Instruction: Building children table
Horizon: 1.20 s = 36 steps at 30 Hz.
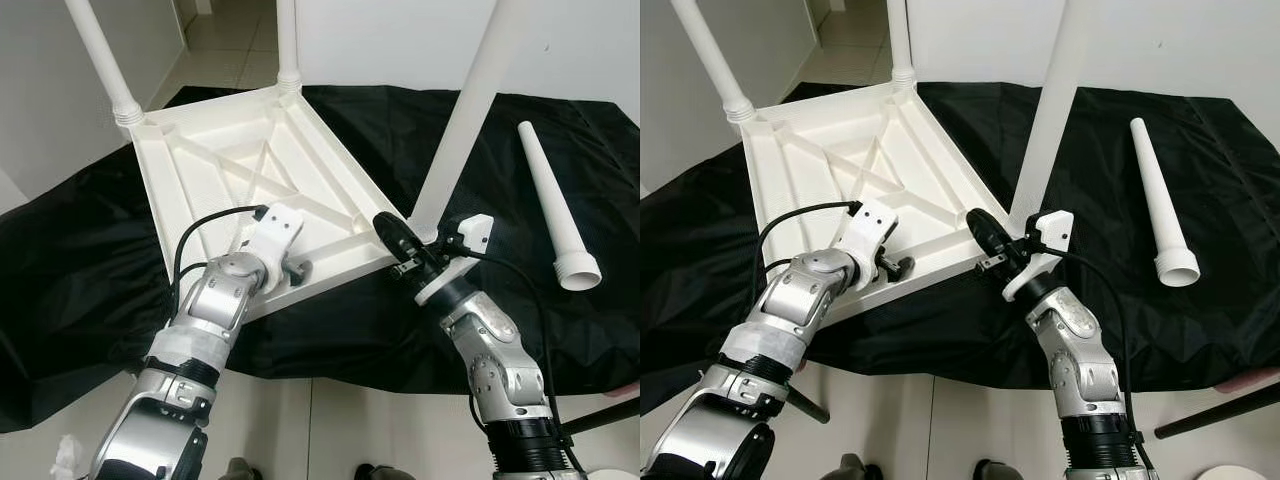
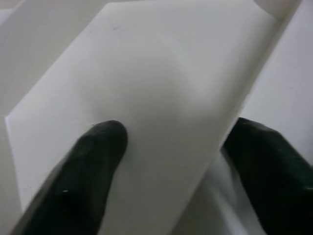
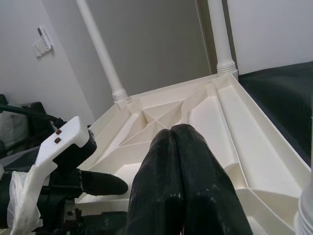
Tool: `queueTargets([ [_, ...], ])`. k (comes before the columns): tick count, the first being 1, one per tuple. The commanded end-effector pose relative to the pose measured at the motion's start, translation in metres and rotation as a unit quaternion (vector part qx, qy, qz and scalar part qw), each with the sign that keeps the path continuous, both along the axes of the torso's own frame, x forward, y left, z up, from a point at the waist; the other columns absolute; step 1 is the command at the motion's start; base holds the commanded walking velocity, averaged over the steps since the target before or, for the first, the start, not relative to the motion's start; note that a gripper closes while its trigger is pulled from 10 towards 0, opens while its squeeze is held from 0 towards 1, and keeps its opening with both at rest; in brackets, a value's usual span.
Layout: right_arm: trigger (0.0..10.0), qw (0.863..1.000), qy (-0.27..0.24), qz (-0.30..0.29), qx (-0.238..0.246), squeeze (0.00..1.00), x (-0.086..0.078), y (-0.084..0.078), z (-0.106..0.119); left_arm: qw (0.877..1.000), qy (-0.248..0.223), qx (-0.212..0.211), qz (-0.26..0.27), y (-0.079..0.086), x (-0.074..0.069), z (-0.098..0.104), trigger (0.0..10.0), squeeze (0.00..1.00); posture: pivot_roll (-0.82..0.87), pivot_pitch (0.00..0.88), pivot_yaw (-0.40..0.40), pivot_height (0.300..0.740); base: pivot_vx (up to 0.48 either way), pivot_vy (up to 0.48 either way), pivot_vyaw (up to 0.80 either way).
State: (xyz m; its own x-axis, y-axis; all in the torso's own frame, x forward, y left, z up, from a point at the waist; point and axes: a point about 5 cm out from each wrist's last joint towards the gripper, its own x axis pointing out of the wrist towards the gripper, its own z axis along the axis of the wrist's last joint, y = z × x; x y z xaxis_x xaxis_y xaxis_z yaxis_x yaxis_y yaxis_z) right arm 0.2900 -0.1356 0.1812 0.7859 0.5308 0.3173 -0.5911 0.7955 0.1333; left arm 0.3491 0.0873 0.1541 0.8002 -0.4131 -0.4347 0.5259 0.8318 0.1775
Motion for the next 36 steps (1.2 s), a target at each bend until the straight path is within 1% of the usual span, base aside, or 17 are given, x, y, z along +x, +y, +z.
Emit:
queueTargets([
  [1,10.0,1.000,-0.001,0.002,-0.001,0.00,-0.002,0.003,0.002,0.995,-0.024,0.020,0.098,0.016,0.007,0.002,0.0,0.00,-0.06,0.144,0.059,0.740,0.000,0.000,0.00],
  [9,10.0,1.000,-0.001,-0.004,-0.003,0.00,-0.004,0.002,0.002,0.995,-0.025,0.017,0.100,0.018,0.007,0.002,0.0,0.00,-0.06,0.147,0.060,0.740,0.000,0.000,0.00],
  [19,10.0,1.000,0.002,-0.003,-0.006,0.00,-0.004,0.003,0.001,0.995,-0.034,0.013,0.089,0.013,0.008,0.007,0.0,0.00,-0.06,0.143,0.061,0.740,0.000,0.000,0.00],
  [20,10.0,1.000,0.002,-0.003,-0.007,0.00,-0.004,0.003,0.000,0.996,-0.048,0.024,0.068,0.007,0.008,0.010,10.0,0.00,-0.06,0.141,0.063,0.740,0.000,0.000,0.00],
  [21,10.0,1.000,0.002,-0.003,-0.007,0.00,-0.004,0.003,0.000,0.996,-0.048,0.024,0.068,0.007,0.008,0.010,10.0,0.00,-0.06,0.141,0.063,0.740,0.000,0.000,0.00],
  [23,10.0,1.000,0.002,-0.004,-0.009,0.00,-0.004,0.004,0.000,0.996,-0.072,0.032,0.035,-0.003,0.007,0.014,10.0,0.00,-0.05,0.139,0.066,0.740,0.000,0.000,0.00],
  [24,10.0,1.000,0.002,-0.004,-0.009,0.00,-0.004,0.004,0.000,0.996,-0.072,0.032,0.035,-0.003,0.007,0.014,10.0,0.00,-0.05,0.139,0.066,0.740,0.000,0.000,0.00],
  [25,10.0,1.000,0.002,-0.005,-0.009,0.00,-0.003,0.004,0.000,0.996,-0.079,0.025,0.021,-0.008,0.005,0.016,10.0,0.00,-0.05,0.137,0.065,0.740,0.000,0.000,0.00],
  [27,10.0,1.000,0.003,-0.006,-0.009,0.00,-0.003,0.005,-0.001,0.997,-0.078,-0.005,0.005,-0.013,0.001,0.018,10.0,0.00,-0.05,0.136,0.067,0.740,0.000,0.000,0.00],
  [28,10.0,1.000,0.003,-0.006,-0.009,0.00,-0.003,0.005,-0.001,0.997,-0.078,-0.005,0.005,-0.013,0.001,0.018,10.0,0.00,-0.05,0.136,0.067,0.740,0.000,0.000,0.00],
  [29,10.0,1.000,0.003,-0.007,-0.009,0.00,-0.003,0.006,-0.001,0.997,-0.074,-0.035,-0.007,-0.017,-0.002,0.020,10.0,1.00,-0.05,0.133,0.070,0.740,0.000,0.000,0.00],
  [30,10.0,1.000,0.003,-0.007,-0.009,0.00,-0.003,0.006,-0.001,0.997,-0.074,-0.035,-0.007,-0.017,-0.002,0.020,10.0,1.00,-0.05,0.133,0.070,0.740,0.000,0.000,0.00],
  [31,10.0,1.000,0.003,-0.007,-0.010,0.00,-0.003,0.006,-0.001,0.995,-0.080,-0.048,-0.024,-0.020,-0.005,0.024,10.0,1.00,-0.05,0.130,0.071,0.740,0.000,0.000,0.00],
  [33,10.0,1.000,0.004,-0.008,-0.011,0.00,-0.003,0.006,-0.002,0.991,-0.107,-0.058,-0.055,-0.027,-0.010,0.031,10.0,1.00,-0.05,0.129,0.073,0.740,0.000,0.000,0.00],
  [36,10.0,1.000,0.004,-0.008,-0.011,0.00,-0.003,0.006,-0.002,0.991,-0.107,-0.058,-0.055,-0.027,-0.010,0.031,10.0,1.00,-0.05,0.129,0.073,0.740,0.000,0.000,0.00],
])
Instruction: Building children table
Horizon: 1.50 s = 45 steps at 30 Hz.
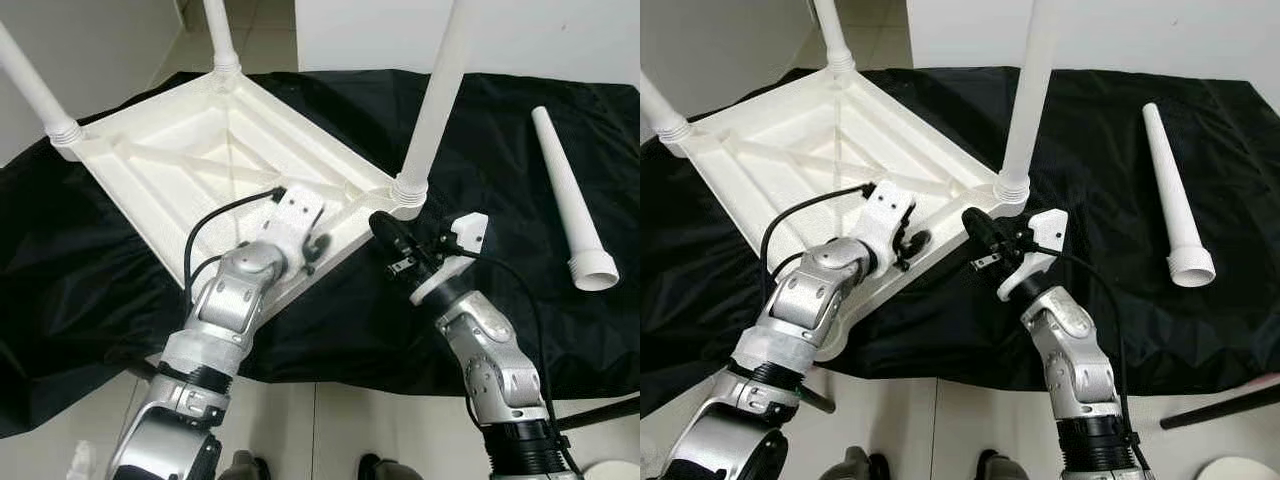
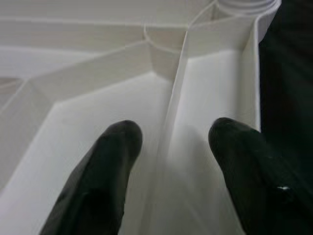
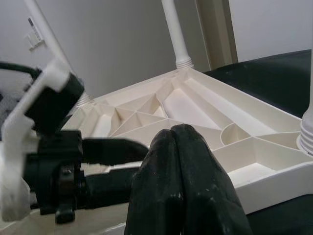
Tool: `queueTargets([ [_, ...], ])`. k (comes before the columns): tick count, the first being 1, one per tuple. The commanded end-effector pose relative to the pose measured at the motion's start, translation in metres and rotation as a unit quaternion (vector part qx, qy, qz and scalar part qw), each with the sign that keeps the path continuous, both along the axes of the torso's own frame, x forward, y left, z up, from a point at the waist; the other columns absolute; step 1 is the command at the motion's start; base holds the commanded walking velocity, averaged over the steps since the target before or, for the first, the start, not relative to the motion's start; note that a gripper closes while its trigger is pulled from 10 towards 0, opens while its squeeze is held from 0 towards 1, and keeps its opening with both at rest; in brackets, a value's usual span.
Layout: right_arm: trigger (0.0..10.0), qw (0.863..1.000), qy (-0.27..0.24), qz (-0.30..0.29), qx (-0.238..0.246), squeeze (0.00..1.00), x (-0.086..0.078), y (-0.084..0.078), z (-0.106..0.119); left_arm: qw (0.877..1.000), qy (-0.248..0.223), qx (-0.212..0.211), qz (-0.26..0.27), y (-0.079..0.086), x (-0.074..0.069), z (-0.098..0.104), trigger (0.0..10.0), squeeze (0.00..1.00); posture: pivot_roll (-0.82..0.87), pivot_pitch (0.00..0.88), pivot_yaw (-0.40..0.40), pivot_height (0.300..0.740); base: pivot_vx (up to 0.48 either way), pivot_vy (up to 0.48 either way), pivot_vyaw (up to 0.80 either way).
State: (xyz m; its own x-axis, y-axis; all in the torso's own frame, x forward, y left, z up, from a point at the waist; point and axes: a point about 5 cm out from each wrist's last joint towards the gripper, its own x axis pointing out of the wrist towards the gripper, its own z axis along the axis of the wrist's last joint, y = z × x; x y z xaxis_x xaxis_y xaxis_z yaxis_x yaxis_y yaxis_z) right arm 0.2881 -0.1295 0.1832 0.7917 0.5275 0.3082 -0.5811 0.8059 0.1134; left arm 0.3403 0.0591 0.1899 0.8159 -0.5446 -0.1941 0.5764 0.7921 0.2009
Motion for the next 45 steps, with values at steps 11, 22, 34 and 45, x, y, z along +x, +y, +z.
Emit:
queueTargets([
  [11,10.0,1.000,0.015,-0.020,0.003,0.00,-0.001,0.003,-0.012,0.986,-0.076,-0.099,-0.108,0.012,-0.053,0.017,10.0,0.00,-0.04,0.119,0.083,0.740,0.000,0.000,0.00],
  [22,10.0,0.999,0.020,-0.046,0.003,0.00,-0.003,0.006,-0.013,0.971,-0.037,-0.089,-0.220,0.060,-0.109,0.003,10.0,0.00,-0.06,0.130,0.075,0.740,0.000,0.000,0.00],
  [34,10.0,0.999,0.019,-0.051,0.004,0.00,0.000,0.004,-0.011,0.983,0.028,0.008,-0.180,0.119,-0.119,-0.009,10.0,0.00,-0.03,0.143,0.047,0.740,0.000,0.000,0.00],
  [45,10.0,0.998,0.020,-0.054,0.008,0.00,-0.001,0.006,-0.012,0.993,0.050,0.049,-0.092,0.151,-0.111,-0.025,10.0,0.00,-0.04,0.129,0.051,0.740,0.000,0.000,0.00],
])
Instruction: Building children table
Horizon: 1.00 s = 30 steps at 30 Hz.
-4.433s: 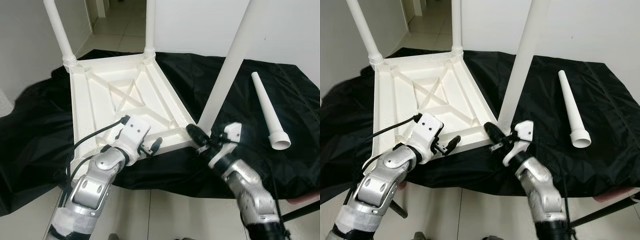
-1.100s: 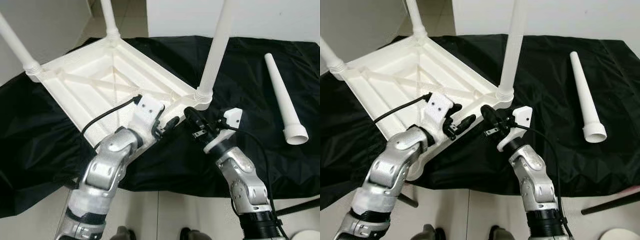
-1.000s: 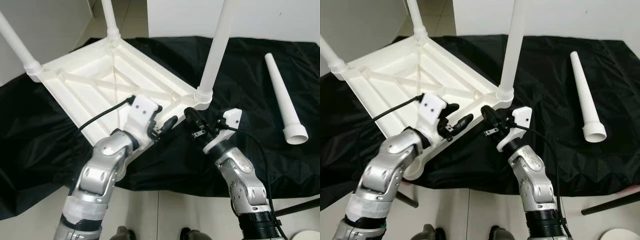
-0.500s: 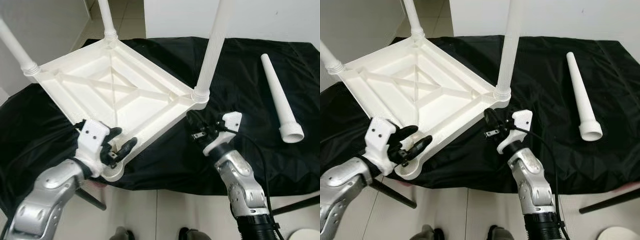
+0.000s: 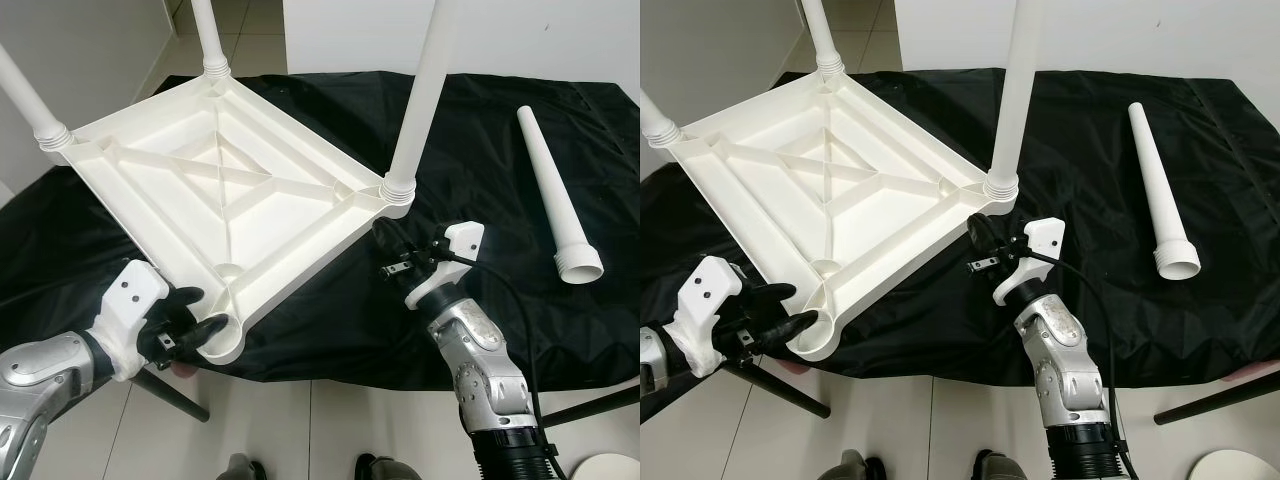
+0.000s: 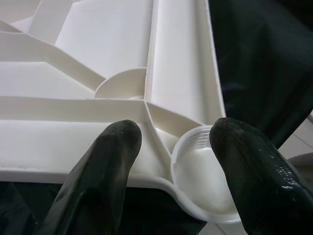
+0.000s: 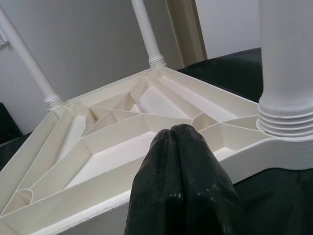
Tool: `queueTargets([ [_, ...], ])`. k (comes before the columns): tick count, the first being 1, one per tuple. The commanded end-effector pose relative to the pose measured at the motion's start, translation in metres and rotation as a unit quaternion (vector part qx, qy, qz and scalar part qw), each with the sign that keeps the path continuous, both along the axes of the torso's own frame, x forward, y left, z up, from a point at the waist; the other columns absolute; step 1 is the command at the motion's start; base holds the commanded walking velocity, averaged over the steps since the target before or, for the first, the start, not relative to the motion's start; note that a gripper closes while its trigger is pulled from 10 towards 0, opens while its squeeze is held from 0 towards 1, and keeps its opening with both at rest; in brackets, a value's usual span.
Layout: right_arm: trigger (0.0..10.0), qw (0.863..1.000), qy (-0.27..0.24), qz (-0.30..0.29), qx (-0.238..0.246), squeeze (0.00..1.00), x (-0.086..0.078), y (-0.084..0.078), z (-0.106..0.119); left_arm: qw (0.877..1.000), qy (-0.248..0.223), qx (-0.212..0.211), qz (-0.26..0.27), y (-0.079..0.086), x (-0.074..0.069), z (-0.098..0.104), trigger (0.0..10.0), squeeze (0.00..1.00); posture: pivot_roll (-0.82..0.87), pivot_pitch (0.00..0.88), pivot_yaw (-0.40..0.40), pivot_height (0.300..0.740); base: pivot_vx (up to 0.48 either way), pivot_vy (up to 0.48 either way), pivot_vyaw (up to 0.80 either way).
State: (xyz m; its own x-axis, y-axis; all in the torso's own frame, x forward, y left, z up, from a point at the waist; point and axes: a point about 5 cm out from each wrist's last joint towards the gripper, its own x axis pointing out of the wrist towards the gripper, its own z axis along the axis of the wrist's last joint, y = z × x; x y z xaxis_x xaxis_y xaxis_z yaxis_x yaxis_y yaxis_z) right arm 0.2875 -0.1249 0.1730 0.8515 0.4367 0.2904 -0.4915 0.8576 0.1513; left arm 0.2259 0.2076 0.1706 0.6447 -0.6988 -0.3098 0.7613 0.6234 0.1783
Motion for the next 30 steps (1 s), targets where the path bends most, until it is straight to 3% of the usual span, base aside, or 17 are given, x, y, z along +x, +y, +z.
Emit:
queueTargets([
  [1,10.0,1.000,0.002,-0.003,-0.003,0.00,0.000,0.001,-0.002,1.000,-0.004,0.018,0.023,0.002,0.003,-0.005,10.0,0.00,-0.04,0.129,0.051,0.740,0.000,0.000,0.00],
  [10,10.0,1.000,0.000,-0.010,-0.001,0.00,0.001,0.000,-0.001,0.997,-0.012,0.044,0.057,0.008,0.016,-0.011,10.0,0.00,-0.05,0.125,0.056,0.740,0.000,0.000,0.00],
  [12,10.0,1.000,-0.001,-0.012,-0.001,0.00,0.001,0.000,-0.002,0.990,-0.052,0.085,0.099,0.013,0.027,-0.013,10.0,0.00,-0.05,0.120,0.059,0.740,0.000,0.000,0.00],
  [19,10.0,1.000,0.000,-0.015,-0.001,0.00,0.001,0.000,-0.002,0.989,-0.073,0.053,0.120,0.018,0.034,-0.005,10.0,0.00,-0.05,0.118,0.057,0.740,0.000,0.000,0.00],
  [30,10.0,1.000,-0.002,-0.009,-0.005,0.00,0.004,0.003,-0.002,0.980,-0.101,0.049,0.165,0.019,0.048,-0.006,10.0,0.00,-0.06,0.101,0.053,0.740,0.000,0.000,0.00],
])
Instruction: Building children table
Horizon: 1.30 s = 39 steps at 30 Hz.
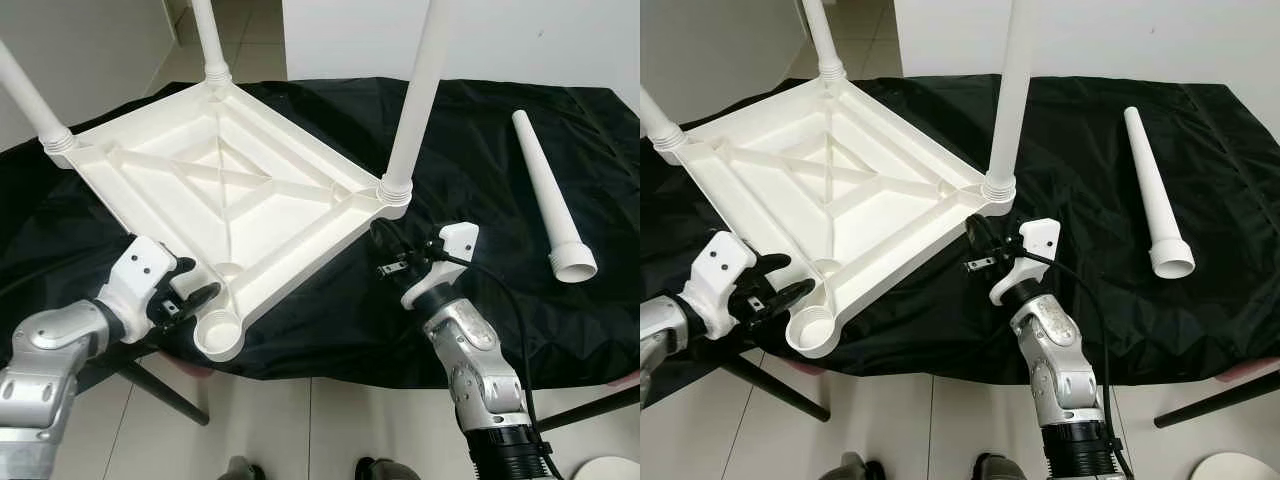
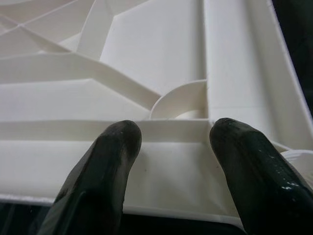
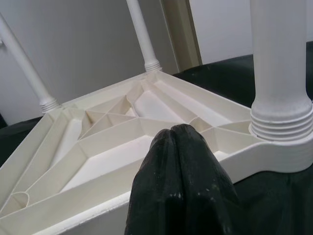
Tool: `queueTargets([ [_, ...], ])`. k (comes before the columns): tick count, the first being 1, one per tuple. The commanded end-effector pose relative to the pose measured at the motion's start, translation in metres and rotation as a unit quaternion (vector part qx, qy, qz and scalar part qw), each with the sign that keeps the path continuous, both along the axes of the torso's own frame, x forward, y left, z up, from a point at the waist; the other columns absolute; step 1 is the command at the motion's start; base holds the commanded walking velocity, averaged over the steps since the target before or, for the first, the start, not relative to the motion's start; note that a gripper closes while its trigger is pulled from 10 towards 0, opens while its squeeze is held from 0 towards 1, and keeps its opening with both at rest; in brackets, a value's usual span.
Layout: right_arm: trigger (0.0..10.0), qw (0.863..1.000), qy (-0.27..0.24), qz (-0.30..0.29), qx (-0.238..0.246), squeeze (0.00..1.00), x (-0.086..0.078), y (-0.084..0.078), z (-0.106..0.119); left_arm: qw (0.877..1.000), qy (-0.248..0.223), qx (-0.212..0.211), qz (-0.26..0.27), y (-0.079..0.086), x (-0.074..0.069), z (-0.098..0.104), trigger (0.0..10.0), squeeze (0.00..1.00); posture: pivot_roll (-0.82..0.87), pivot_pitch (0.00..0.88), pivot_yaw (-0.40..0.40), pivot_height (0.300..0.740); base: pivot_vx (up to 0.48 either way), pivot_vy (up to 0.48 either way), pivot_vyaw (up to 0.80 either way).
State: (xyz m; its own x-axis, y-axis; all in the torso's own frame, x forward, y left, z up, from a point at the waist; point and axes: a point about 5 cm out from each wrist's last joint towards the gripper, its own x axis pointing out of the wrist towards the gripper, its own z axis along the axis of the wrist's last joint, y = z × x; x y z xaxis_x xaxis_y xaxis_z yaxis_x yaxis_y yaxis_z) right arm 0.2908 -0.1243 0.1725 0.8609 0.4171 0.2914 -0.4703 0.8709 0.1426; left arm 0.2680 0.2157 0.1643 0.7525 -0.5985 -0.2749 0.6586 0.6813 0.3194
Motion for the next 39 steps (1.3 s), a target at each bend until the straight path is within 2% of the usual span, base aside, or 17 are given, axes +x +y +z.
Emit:
queueTargets([
  [1,10.0,1.000,0.000,0.004,-0.002,0.00,0.001,0.002,-0.001,0.993,-0.042,0.001,0.110,0.010,0.007,-0.001,10.0,0.00,-0.06,0.098,0.053,0.740,0.000,0.000,0.00],
  [3,10.0,1.000,0.000,0.004,-0.002,0.00,0.001,0.002,-0.001,0.993,-0.042,0.001,0.110,0.010,0.007,-0.001,10.0,0.00,-0.06,0.098,0.053,0.740,0.000,0.000,0.00],
  [6,10.0,1.000,0.000,0.006,-0.004,0.00,0.000,0.003,-0.002,0.990,-0.055,0.061,0.114,0.003,0.008,-0.013,10.0,0.00,-0.06,0.097,0.052,0.740,0.000,0.000,0.00],
  [8,10.0,1.000,0.000,0.006,-0.004,0.00,0.000,0.003,-0.002,0.990,-0.055,0.061,0.114,0.003,0.008,-0.013,10.0,0.00,-0.06,0.097,0.052,0.740,0.000,0.000,0.00],
  [11,10.0,1.000,-0.001,0.007,-0.007,0.00,-0.001,0.004,-0.002,0.986,-0.075,0.096,0.113,-0.005,0.009,-0.019,10.0,0.00,-0.07,0.099,0.055,0.740,0.000,0.000,0.00],
  [13,10.0,1.000,-0.001,0.006,-0.008,0.00,-0.002,0.003,-0.002,0.984,-0.083,0.123,0.096,-0.011,0.009,-0.024,10.0,0.00,-0.08,0.098,0.058,0.740,0.000,0.000,0.00],
  [18,10.0,1.000,-0.001,0.004,-0.009,0.00,-0.003,0.002,-0.002,0.984,-0.085,0.143,0.061,-0.024,0.005,-0.032,10.0,0.00,-0.08,0.098,0.059,0.740,0.000,0.000,0.00],
  [20,10.0,1.000,-0.001,0.003,-0.010,0.00,-0.003,0.002,-0.003,0.985,-0.083,0.141,0.053,-0.028,0.004,-0.034,10.0,0.00,-0.08,0.099,0.061,0.740,0.000,0.000,0.00],
  [25,10.0,1.000,0.001,0.000,-0.010,0.00,-0.004,0.001,-0.003,0.989,-0.084,0.114,0.034,-0.053,0.003,-0.037,10.0,0.00,-0.09,0.103,0.065,0.740,0.000,0.000,0.00],
  [26,10.0,1.000,0.001,0.000,-0.010,0.00,-0.004,0.001,-0.003,0.989,-0.084,0.114,0.034,-0.053,0.003,-0.037,10.0,0.00,-0.09,0.103,0.065,0.740,0.000,0.000,0.00],
  [28,10.0,1.000,0.001,0.000,-0.009,0.00,-0.005,0.001,-0.004,0.991,-0.091,0.095,0.027,-0.070,0.002,-0.039,10.0,0.00,-0.08,0.105,0.067,0.740,0.000,0.000,0.00],
  [29,10.0,1.000,0.001,0.000,-0.009,0.00,-0.005,0.001,-0.004,0.991,-0.091,0.095,0.027,-0.070,0.002,-0.039,10.0,0.00,-0.08,0.105,0.067,0.740,0.000,0.000,0.00],
  [30,10.0,1.000,0.001,-0.001,-0.009,0.00,-0.005,0.002,-0.004,0.992,-0.097,0.084,0.024,-0.082,0.002,-0.040,10.0,0.00,-0.08,0.104,0.067,0.740,0.000,0.000,0.00],
  [31,10.0,1.000,0.001,-0.001,-0.009,0.00,-0.005,0.002,-0.004,0.992,-0.097,0.084,0.024,-0.082,0.002,-0.040,10.0,0.00,-0.08,0.104,0.067,0.740,0.000,0.000,0.00],
  [32,10.0,1.000,0.001,-0.001,-0.008,0.00,-0.004,0.002,-0.004,0.992,-0.101,0.070,0.021,-0.094,0.002,-0.039,10.0,0.00,-0.08,0.105,0.069,0.740,0.000,0.000,0.00],
  [38,10.0,1.000,0.002,-0.001,-0.007,0.00,-0.004,0.003,-0.004,0.993,-0.105,0.057,0.016,-0.105,0.002,-0.037,10.0,0.00,-0.08,0.104,0.071,0.740,0.000,0.000,0.00],
  [39,10.0,1.000,0.002,0.000,-0.006,0.00,-0.004,0.004,-0.004,0.993,-0.112,0.040,0.011,-0.123,0.003,-0.034,10.0,0.00,-0.07,0.106,0.078,0.740,0.000,0.000,0.00],
])
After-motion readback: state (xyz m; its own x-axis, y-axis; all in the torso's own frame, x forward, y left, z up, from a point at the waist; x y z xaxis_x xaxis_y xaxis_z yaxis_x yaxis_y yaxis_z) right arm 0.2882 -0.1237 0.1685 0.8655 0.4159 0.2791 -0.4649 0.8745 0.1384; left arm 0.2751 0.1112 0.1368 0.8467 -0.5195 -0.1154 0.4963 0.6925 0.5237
